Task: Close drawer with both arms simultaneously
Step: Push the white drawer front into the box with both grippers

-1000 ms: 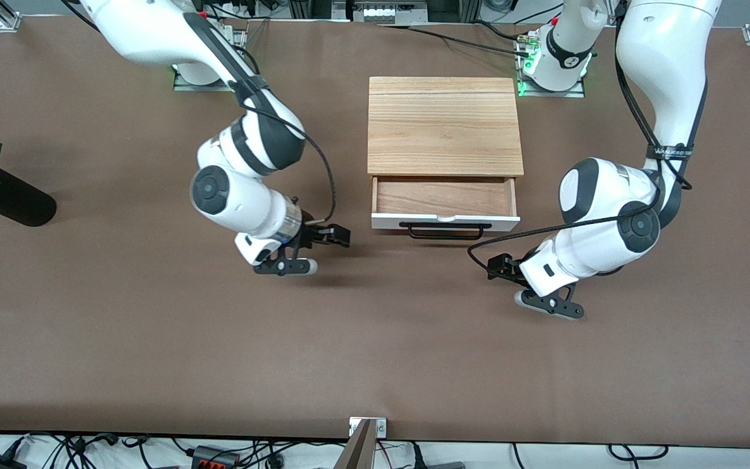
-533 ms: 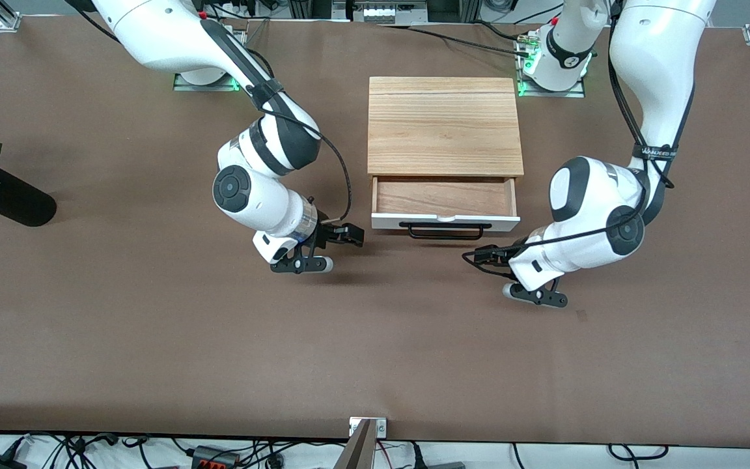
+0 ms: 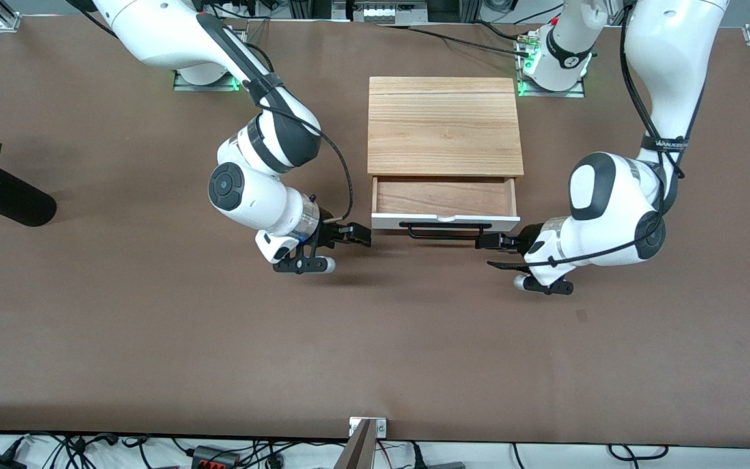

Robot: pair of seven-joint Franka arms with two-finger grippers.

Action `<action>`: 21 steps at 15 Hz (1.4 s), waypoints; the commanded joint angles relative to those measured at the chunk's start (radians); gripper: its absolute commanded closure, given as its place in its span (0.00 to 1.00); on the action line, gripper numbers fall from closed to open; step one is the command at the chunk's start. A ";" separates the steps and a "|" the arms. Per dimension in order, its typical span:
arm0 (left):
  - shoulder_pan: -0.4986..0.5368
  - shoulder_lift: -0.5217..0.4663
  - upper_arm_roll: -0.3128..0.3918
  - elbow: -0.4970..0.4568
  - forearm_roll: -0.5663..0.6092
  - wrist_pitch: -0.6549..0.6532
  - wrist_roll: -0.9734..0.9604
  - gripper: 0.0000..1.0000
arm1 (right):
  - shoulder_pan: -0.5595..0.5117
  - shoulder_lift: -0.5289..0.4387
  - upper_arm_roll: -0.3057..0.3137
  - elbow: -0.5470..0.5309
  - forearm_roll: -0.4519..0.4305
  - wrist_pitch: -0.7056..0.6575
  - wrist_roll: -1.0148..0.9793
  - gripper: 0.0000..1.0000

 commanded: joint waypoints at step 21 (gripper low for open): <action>0.068 -0.055 -0.013 -0.183 -0.214 -0.110 0.183 0.00 | 0.060 0.051 0.024 0.013 0.016 -0.193 -0.019 0.00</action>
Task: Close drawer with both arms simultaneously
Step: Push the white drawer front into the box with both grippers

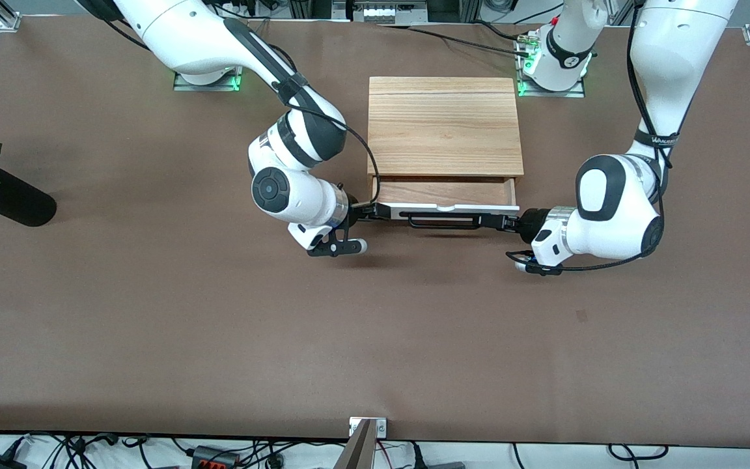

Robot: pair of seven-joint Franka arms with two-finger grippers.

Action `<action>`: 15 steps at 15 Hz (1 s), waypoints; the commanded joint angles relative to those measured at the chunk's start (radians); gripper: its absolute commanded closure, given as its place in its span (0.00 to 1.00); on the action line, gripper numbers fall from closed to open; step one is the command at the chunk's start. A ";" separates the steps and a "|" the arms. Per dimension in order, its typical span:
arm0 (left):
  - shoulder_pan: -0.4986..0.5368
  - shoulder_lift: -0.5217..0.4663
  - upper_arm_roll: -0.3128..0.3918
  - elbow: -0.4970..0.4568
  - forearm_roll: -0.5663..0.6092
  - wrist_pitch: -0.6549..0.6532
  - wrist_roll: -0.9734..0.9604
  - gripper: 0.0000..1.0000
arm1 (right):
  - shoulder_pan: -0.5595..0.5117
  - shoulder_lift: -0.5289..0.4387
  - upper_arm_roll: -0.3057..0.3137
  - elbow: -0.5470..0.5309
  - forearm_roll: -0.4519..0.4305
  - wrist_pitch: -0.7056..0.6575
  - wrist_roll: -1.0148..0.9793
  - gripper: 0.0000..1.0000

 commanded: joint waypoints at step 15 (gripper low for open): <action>0.047 -0.039 -0.007 -0.103 -0.053 -0.207 0.027 0.00 | -0.008 -0.002 0.060 0.010 0.015 -0.275 -0.022 0.00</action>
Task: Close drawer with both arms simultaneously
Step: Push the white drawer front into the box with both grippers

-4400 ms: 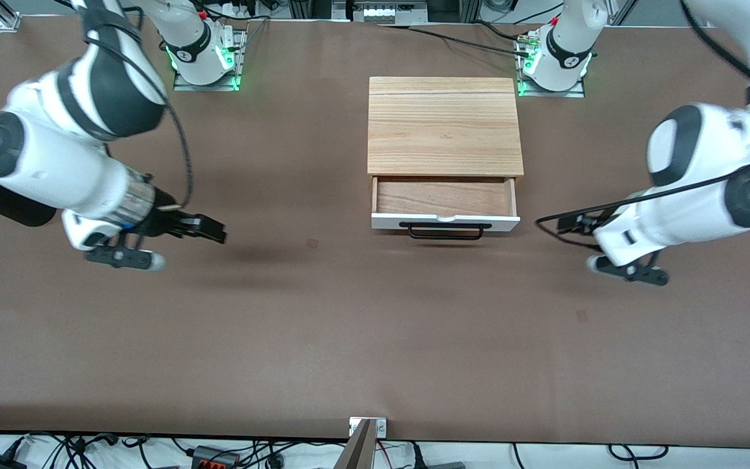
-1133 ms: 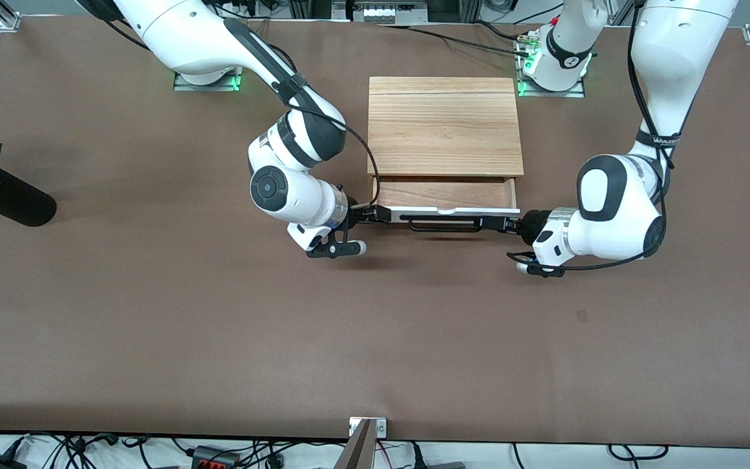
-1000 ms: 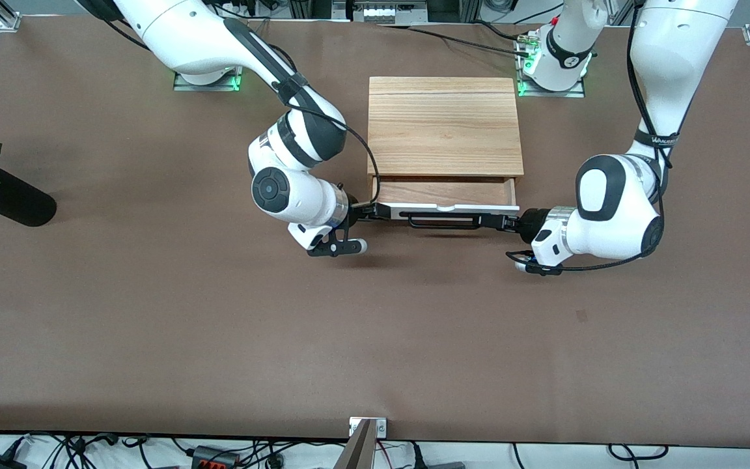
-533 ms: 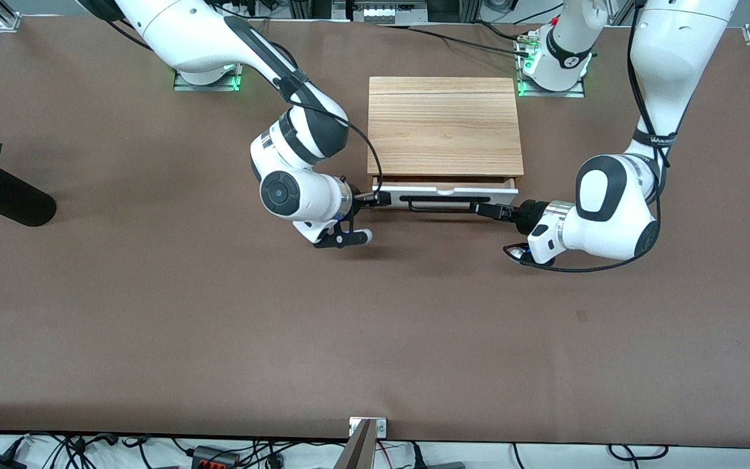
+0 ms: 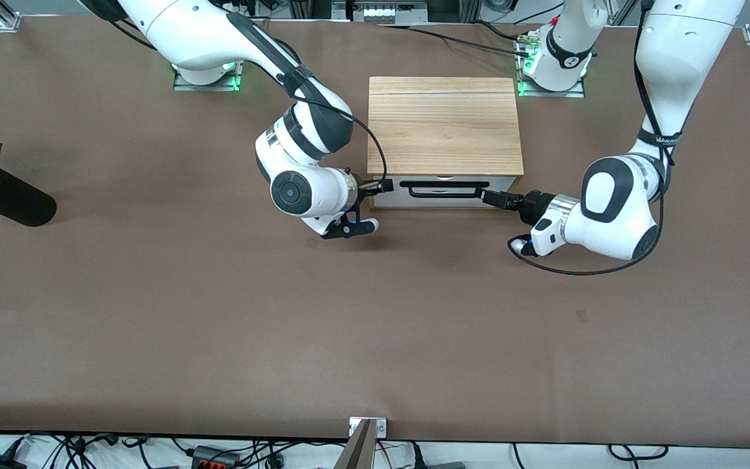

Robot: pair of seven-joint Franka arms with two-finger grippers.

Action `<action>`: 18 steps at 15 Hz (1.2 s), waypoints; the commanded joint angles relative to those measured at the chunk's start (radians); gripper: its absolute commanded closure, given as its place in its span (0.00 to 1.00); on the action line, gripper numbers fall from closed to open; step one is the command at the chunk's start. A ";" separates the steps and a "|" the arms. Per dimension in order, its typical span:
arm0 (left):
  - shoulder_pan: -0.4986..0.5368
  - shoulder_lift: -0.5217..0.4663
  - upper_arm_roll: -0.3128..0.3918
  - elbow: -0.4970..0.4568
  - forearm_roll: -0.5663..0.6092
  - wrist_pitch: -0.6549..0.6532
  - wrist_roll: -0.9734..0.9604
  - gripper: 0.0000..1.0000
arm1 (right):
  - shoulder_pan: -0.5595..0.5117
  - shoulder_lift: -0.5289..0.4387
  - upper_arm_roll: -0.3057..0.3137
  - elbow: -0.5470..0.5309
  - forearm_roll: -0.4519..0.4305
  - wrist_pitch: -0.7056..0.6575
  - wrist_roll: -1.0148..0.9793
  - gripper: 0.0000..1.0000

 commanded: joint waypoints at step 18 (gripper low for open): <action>0.045 0.015 0.018 0.449 0.356 -0.179 0.013 0.00 | -0.020 -0.003 0.017 0.040 0.010 -0.061 -0.014 0.00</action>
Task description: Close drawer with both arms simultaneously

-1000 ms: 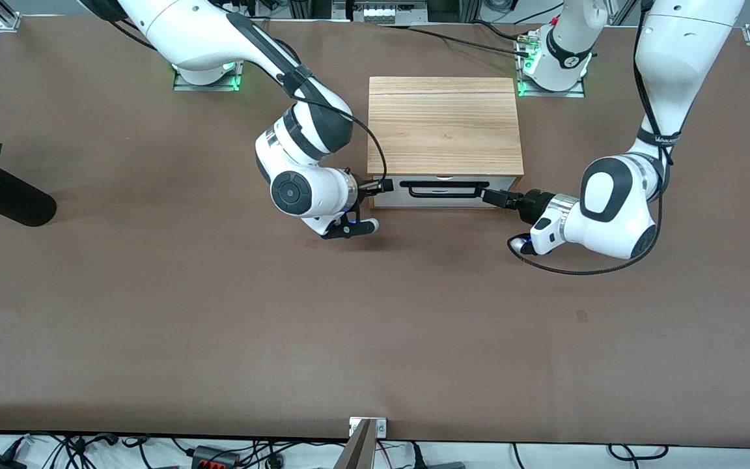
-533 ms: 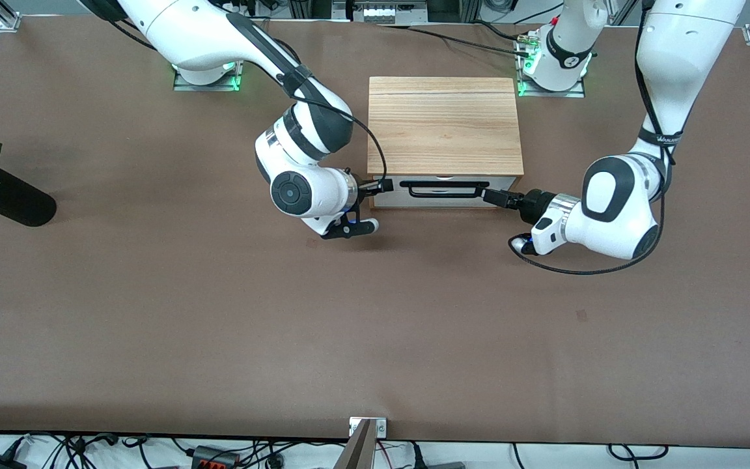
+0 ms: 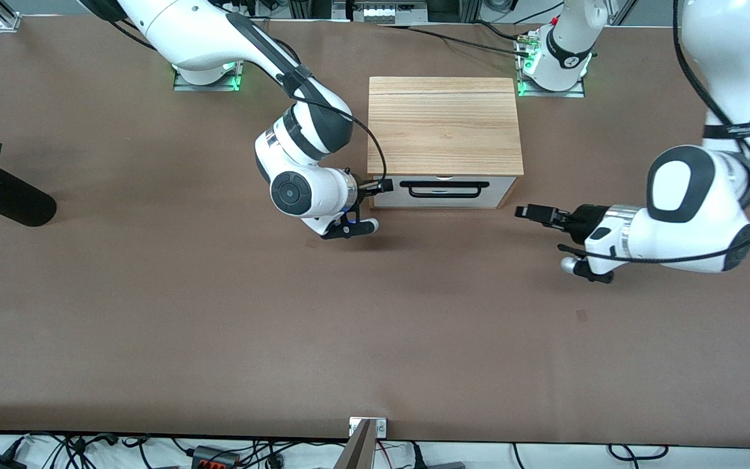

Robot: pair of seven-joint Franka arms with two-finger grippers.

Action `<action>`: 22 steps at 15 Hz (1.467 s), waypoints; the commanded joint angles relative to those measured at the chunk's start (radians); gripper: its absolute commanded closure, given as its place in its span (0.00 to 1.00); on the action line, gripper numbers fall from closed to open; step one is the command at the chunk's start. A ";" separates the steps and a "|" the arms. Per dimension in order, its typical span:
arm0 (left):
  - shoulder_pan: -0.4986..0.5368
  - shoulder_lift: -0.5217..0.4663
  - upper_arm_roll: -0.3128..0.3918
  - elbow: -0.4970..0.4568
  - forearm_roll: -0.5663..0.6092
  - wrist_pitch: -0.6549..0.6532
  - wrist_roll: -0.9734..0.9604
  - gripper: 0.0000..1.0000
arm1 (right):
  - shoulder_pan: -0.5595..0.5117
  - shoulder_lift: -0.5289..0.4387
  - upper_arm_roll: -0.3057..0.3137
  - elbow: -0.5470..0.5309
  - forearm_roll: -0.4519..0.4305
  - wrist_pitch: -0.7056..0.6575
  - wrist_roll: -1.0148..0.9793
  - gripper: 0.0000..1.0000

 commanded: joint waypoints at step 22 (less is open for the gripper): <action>0.003 -0.180 0.015 0.168 0.542 -0.063 -0.351 0.00 | -0.139 -0.079 -0.428 0.433 0.001 -0.463 -0.001 0.00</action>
